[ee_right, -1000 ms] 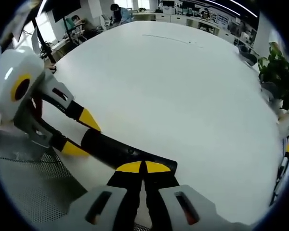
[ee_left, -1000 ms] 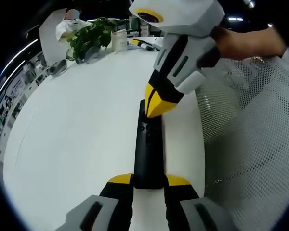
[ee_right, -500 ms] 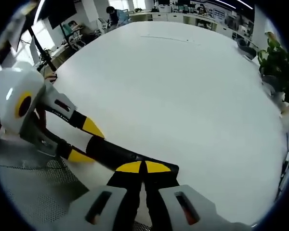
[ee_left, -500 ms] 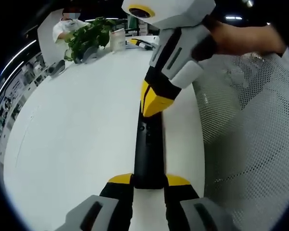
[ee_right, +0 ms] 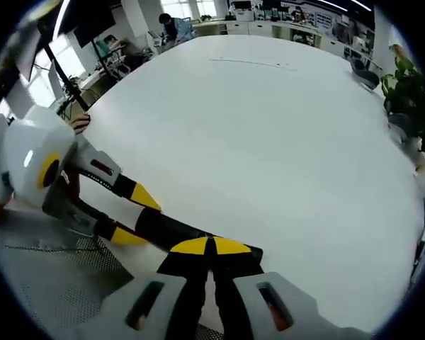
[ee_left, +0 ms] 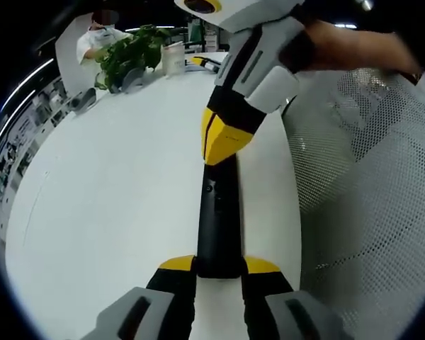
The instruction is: Press the specified remote control buttons in sequence, fully releasing each button before pressing the next.
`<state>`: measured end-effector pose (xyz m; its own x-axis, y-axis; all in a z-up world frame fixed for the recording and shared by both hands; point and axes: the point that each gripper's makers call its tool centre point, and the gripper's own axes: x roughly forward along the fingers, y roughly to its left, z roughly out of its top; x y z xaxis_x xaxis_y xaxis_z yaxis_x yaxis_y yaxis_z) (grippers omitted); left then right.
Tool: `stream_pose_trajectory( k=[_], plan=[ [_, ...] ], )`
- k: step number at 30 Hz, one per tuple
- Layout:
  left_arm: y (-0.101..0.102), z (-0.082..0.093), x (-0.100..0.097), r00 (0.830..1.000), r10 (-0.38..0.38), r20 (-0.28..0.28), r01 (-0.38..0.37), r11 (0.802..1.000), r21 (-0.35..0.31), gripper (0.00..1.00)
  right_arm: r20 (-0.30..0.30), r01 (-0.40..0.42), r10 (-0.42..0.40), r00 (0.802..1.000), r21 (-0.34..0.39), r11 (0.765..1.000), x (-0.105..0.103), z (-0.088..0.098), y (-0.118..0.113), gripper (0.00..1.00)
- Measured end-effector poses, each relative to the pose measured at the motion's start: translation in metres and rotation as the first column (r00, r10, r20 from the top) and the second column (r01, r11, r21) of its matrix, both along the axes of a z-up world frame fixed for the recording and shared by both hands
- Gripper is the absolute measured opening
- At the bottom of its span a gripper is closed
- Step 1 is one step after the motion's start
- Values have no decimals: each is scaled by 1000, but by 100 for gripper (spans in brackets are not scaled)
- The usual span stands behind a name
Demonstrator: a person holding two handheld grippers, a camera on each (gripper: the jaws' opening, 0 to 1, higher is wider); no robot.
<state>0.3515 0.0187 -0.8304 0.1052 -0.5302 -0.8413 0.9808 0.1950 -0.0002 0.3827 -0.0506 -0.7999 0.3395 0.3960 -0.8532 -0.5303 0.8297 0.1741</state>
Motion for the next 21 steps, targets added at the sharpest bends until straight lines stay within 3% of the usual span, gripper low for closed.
stream_pose_trajectory(
  k=[13, 21],
  plan=[
    [0, 0, 0, 1000, -9, 4, 10, 1000, -14, 24, -9, -13, 13, 1000, -8, 1000, 9, 0, 4, 0],
    [0, 0, 0, 1000, -7, 2, 7, 1000, -16, 24, -84, -44, 42, 996, -23, 999, 5, -9, 13, 0]
  ],
)
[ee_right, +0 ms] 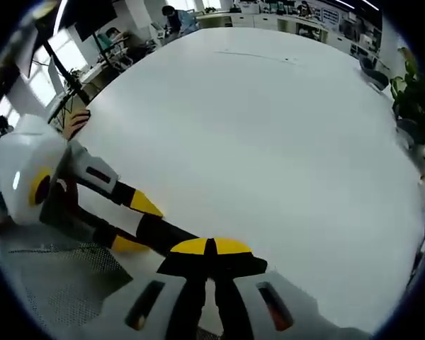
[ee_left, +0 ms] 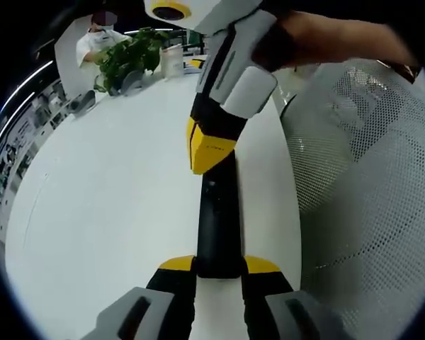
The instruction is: Press the specified remote control buttons in sequence, fully releasing each button before pressing the next.
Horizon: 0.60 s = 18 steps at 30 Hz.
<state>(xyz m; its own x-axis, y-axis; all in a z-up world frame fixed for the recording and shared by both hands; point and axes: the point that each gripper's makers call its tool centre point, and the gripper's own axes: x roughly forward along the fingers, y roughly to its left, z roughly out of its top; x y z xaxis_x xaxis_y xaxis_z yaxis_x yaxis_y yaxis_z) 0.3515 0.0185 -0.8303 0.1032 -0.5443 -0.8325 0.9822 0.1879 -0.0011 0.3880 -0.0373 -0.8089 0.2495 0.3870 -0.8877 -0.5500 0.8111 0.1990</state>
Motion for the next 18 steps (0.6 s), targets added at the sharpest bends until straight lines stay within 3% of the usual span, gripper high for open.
stream_pose_trajectory(
  k=[11, 18],
  plan=[
    [0, 0, 0, 1000, 0, 0, 0, 1000, 0, 24, -57, -53, 51, 997, -30, 998, -11, -14, 3, 0],
    [0, 0, 0, 1000, 2, -2, -2, 1000, 3, 24, -65, -73, 70, 995, -43, 996, -5, -16, 6, 0]
  ],
)
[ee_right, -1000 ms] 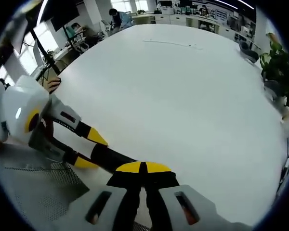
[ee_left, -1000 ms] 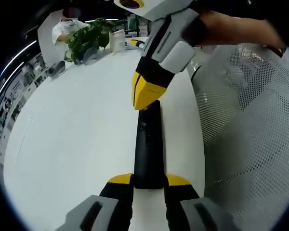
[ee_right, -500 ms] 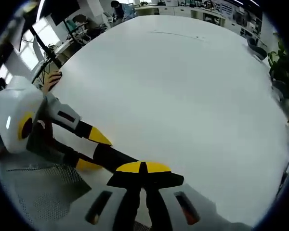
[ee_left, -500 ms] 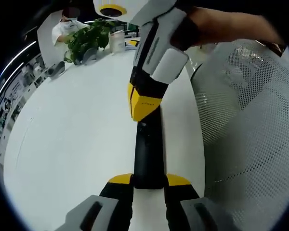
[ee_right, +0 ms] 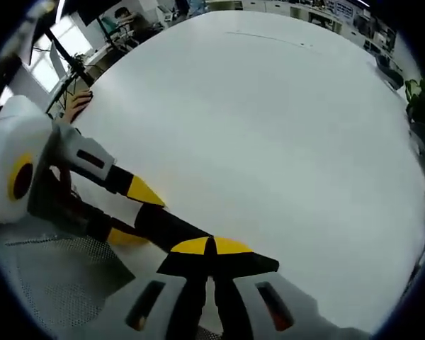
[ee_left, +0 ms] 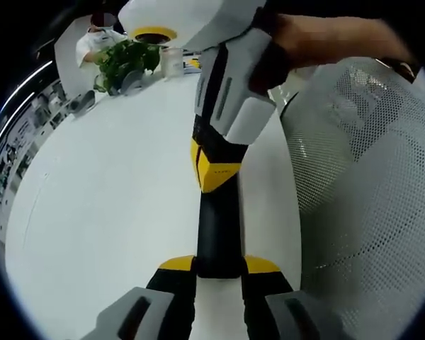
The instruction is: Press the specified remote control buttons in sequence, fully releasing each button before pressing the next.
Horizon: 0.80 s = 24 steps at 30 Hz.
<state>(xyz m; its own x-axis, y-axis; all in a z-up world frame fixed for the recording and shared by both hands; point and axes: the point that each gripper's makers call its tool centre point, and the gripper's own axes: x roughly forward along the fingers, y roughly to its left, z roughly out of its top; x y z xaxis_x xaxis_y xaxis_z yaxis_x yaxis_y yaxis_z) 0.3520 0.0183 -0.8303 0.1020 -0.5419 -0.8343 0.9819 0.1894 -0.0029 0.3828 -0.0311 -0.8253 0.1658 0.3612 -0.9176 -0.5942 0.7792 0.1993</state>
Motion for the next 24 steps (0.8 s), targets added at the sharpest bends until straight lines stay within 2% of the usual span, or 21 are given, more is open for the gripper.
stream_pose_trajectory(
  k=[6, 10, 18, 24],
  plan=[
    [0, 0, 0, 1000, 9, -4, -8, 1000, 2, 24, -48, -7, 4, 999, -53, 999, 1, -1, 1, 0],
    [0, 0, 0, 1000, 12, -2, -12, 1000, 0, 24, -50, -3, 0, 999, -62, 998, -1, -1, 0, 0],
    [0, 0, 1, 1000, 14, -5, -14, 1000, 1, 24, -41, 69, -69, 997, -2, 998, 3, -3, 1, 0],
    [0, 0, 0, 1000, 14, -1, -14, 1000, 1, 24, -21, 81, -81, 997, 7, 997, 2, -1, 2, 0]
  ],
)
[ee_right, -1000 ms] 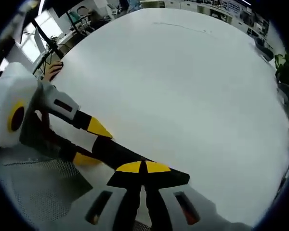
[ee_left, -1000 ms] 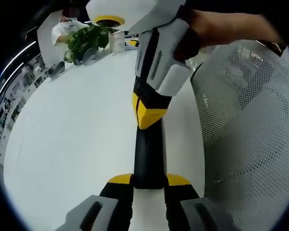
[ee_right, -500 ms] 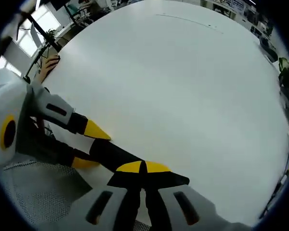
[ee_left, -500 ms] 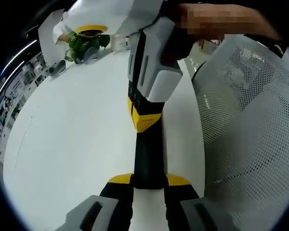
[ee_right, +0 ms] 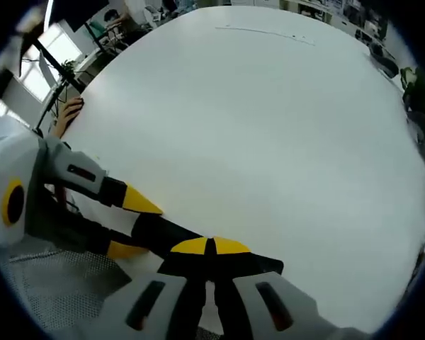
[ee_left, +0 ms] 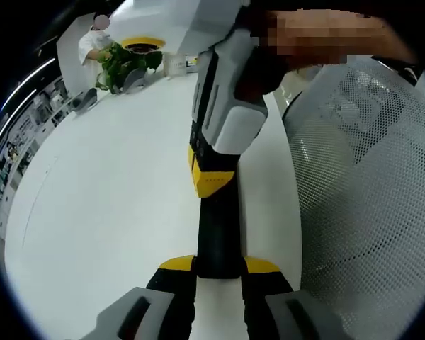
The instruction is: Press the specified remote control buttons in sequence, fully releasing each button before pressing the next.
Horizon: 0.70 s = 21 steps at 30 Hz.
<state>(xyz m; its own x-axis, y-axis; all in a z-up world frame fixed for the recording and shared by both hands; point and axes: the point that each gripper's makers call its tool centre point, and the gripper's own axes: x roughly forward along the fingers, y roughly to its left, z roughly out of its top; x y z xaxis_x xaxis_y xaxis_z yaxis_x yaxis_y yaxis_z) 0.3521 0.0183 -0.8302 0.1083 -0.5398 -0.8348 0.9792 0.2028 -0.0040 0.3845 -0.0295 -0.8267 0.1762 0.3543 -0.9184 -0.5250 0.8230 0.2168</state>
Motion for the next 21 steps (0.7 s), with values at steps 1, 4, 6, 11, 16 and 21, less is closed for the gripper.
stream_pose_trajectory(
  k=[1, 4, 6, 11, 16, 21],
  plan=[
    [0, 0, 0, 1000, 1, 0, -1, 1000, -1, 24, -7, 15, -15, 1000, 4, 1000, 1, 0, -1, 0],
    [0, 0, 0, 1000, 3, 2, -3, 1000, -2, 24, -32, 24, -24, 999, 3, 1000, 0, 0, -2, 0],
    [0, 0, 0, 1000, 1, 2, -1, 1000, -2, 24, -48, 22, -22, 999, -12, 1000, -3, 2, -5, 0],
    [0, 0, 0, 1000, -2, 1, 2, 1000, 0, 24, -92, 21, -23, 995, -24, 1000, -6, 3, -11, 0],
    [0, 0, 0, 1000, -1, 1, 1, 1000, 1, 24, -124, 26, -30, 992, -33, 999, -6, 3, -10, 0],
    [0, 0, 0, 1000, -1, 3, 1, 1000, 1, 24, -205, 43, -51, 977, -47, 998, -5, 1, -9, 0]
  ],
)
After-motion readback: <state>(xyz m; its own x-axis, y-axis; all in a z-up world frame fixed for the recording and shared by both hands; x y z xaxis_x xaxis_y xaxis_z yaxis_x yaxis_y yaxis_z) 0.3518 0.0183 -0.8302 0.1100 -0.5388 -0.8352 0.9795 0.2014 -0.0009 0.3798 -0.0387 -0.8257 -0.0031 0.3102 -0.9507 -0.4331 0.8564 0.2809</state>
